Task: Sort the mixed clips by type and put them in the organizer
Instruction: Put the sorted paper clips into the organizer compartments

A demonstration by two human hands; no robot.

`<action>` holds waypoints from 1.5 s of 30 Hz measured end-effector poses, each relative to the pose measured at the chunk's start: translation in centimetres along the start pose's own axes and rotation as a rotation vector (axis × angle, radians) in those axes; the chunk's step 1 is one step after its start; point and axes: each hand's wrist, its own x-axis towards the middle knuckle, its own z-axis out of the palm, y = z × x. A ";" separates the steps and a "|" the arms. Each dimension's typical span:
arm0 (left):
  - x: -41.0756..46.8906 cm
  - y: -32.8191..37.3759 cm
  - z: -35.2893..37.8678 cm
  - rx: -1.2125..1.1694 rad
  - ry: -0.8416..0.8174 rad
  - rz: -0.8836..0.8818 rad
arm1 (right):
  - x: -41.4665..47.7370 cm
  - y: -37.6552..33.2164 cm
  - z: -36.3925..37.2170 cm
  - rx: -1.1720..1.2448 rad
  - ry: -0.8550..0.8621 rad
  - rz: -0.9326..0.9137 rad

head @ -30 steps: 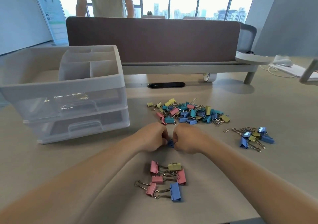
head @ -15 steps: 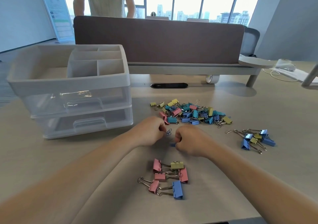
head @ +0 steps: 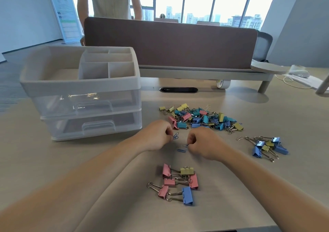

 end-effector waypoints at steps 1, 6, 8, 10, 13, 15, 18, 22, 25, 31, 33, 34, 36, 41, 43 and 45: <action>0.0 -0.1 -0.1 0.001 -0.002 -0.001 | 0.1 0.0 0.0 0.019 0.012 0.003; -0.2 -0.6 0.1 0.002 0.001 -0.013 | 0.1 -0.9 0.4 0.010 -0.029 -0.001; -0.3 -0.6 0.2 0.003 0.005 -0.011 | 0.2 -1.3 0.5 -0.030 -0.055 0.004; -0.4 -0.5 0.2 0.007 0.003 -0.012 | 0.4 -1.5 0.5 -0.055 -0.075 0.009; -0.5 -0.6 0.1 0.002 -0.004 -0.011 | 0.4 -1.7 0.4 -0.076 -0.099 0.015; -0.5 -0.7 0.0 -0.001 -0.010 -0.008 | 0.4 -1.8 0.3 -0.085 -0.106 0.015; -0.6 -0.6 0.0 0.002 -0.016 -0.004 | 0.5 -1.9 0.2 -0.089 -0.117 0.026; -0.7 -0.5 -0.1 0.012 -0.020 0.014 | 1.3 -1.9 0.4 -0.082 -0.141 0.082; -0.6 -0.6 0.1 0.016 -0.021 0.004 | 2.1 -1.8 0.8 -0.101 -0.141 0.108; -0.5 -0.7 0.1 0.031 -0.032 -0.008 | 3.2 -1.4 1.1 -0.132 -0.143 0.143; -0.5 -0.7 0.0 0.040 -0.030 -0.008 | 3.4 -1.6 1.0 -0.147 -0.160 0.135; -0.5 -0.7 0.0 0.040 -0.028 -0.009 | 3.4 -1.7 0.9 -0.157 -0.166 0.127; -0.5 -0.7 0.0 0.040 -0.023 -0.008 | 3.3 -1.8 0.9 -0.170 -0.166 0.114; -0.7 -0.7 -0.1 0.041 -0.025 -0.002 | 2.4 -1.8 1.2 -0.204 -0.103 0.062; -0.7 -0.6 0.0 0.038 -0.026 -0.005 | 1.9 -1.8 1.3 -0.194 -0.070 0.049; -0.8 -0.5 0.0 0.031 -0.028 -0.009 | 1.5 -1.7 1.3 -0.172 -0.068 0.055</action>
